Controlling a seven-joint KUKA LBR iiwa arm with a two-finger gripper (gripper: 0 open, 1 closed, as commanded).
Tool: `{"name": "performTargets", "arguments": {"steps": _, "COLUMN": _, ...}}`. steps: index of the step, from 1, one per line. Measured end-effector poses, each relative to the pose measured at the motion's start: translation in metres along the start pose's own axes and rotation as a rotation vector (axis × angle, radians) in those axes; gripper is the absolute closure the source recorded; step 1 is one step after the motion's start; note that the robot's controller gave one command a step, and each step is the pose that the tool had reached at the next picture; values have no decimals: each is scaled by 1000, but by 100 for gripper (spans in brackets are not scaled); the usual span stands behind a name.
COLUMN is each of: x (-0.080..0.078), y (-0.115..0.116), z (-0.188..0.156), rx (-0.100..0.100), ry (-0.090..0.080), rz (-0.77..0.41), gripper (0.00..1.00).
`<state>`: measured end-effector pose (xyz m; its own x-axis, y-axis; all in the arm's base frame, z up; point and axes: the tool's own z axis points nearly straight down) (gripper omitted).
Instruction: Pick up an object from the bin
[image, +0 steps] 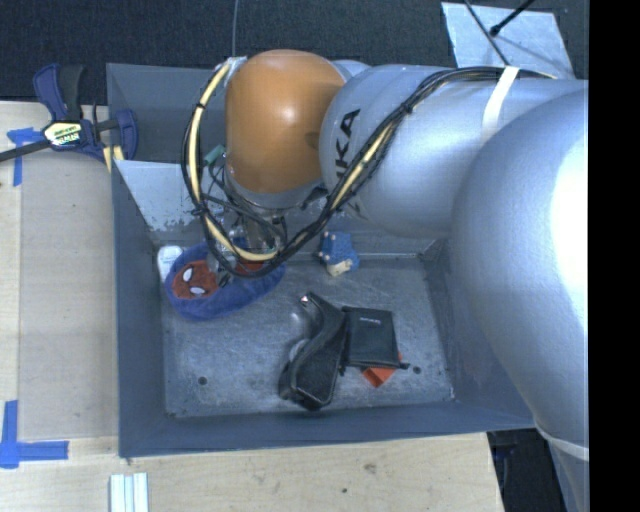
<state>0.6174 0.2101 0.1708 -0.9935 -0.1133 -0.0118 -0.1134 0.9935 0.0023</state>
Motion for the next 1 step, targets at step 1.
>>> {"name": "performTargets", "arguments": {"steps": 1, "x": -2, "y": 4, "z": -118, "rx": 0, "ry": -1, "rz": 40, "gripper": 100}}
